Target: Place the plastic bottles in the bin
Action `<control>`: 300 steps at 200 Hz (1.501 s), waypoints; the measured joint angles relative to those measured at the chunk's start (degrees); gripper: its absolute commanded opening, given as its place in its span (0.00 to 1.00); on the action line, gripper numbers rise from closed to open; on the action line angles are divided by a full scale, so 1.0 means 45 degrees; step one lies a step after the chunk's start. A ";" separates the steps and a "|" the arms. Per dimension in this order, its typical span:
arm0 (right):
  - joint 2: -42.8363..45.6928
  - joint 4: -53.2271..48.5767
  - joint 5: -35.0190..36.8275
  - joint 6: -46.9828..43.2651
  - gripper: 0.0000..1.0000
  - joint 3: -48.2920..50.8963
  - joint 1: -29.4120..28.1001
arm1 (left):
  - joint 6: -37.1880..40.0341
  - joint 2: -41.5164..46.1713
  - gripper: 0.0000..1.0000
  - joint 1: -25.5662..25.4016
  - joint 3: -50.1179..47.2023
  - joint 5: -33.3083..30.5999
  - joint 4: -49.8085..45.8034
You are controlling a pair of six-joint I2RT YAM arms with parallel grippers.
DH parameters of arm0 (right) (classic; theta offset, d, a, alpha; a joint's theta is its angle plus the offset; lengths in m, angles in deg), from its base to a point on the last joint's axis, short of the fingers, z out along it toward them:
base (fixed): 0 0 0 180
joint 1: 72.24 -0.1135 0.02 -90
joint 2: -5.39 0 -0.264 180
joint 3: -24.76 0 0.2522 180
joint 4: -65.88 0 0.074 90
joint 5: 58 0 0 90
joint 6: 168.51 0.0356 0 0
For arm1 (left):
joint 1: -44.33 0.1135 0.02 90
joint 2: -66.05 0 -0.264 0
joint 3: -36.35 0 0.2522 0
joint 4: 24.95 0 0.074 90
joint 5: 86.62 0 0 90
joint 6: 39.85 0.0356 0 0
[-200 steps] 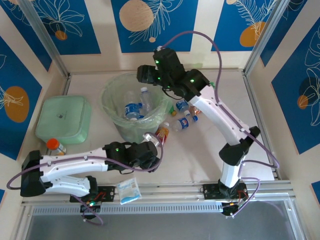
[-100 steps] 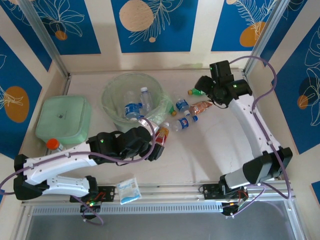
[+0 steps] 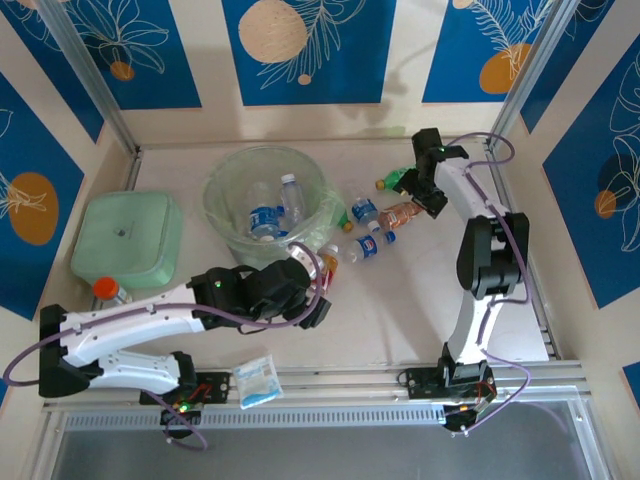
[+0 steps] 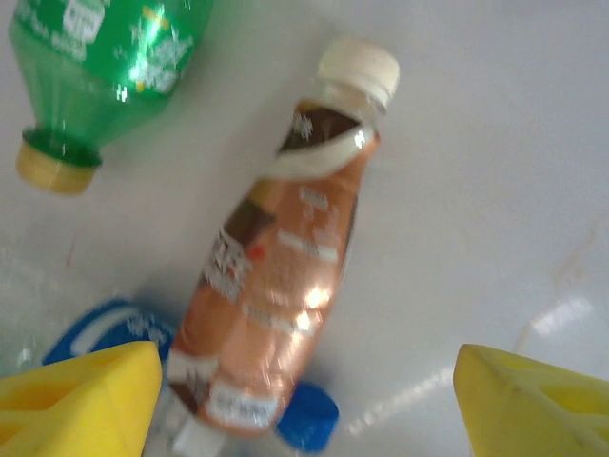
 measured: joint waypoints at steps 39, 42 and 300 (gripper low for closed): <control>-0.1569 -0.0155 -0.0083 0.0107 0.79 -0.1311 0.0136 | 0.0010 -0.0209 0.88 0.0000 -0.0005 0.0194 0.0180; -0.1651 -0.0155 -0.0112 0.0136 0.79 -0.1350 0.0141 | 0.0005 -0.0214 0.88 0.0000 -0.0005 0.0204 0.0204; -0.3648 -0.0272 -0.0457 0.0563 0.60 -0.1268 0.0296 | 0.0000 -0.0418 0.88 0.0000 -0.0418 0.0471 0.0563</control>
